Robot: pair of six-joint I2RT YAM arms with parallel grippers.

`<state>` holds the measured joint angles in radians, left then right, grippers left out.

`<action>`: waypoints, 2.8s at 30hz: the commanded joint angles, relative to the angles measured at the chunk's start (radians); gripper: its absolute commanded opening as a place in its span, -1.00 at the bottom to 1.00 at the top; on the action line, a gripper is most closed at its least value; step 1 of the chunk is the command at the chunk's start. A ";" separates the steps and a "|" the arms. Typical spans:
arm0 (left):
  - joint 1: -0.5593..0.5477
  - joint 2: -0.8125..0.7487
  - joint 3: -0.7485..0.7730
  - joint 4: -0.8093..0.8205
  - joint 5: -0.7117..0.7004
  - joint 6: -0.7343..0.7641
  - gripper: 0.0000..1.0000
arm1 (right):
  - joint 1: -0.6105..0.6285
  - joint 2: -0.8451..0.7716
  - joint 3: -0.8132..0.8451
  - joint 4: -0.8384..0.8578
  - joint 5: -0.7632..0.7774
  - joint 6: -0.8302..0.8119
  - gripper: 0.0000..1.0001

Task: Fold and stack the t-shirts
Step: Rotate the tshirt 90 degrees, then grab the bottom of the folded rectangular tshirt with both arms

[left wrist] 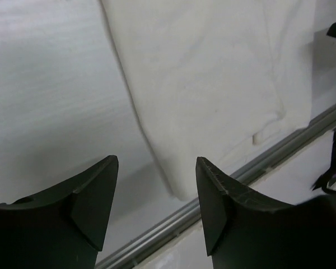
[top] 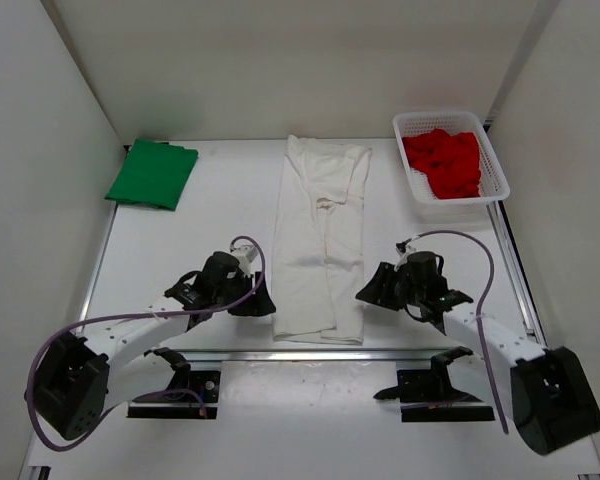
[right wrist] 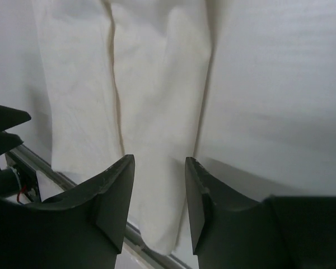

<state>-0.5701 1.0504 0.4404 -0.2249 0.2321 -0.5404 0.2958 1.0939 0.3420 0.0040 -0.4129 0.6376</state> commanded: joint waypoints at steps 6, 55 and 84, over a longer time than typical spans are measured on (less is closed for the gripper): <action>-0.079 -0.007 -0.074 -0.079 0.013 0.011 0.26 | 0.250 -0.345 -0.178 -0.280 0.149 0.210 -0.27; 0.055 0.024 0.216 -0.032 0.167 -0.133 -1.00 | 0.014 -0.229 0.188 -0.360 -0.058 -0.059 -1.00; 0.266 0.965 0.879 0.213 0.128 -0.168 -0.96 | -0.215 0.791 0.896 -0.153 -0.058 -0.174 -1.00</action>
<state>-0.3336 1.9984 1.2896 -0.0193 0.3599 -0.6968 0.0891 1.8515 1.1759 -0.1871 -0.4679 0.4885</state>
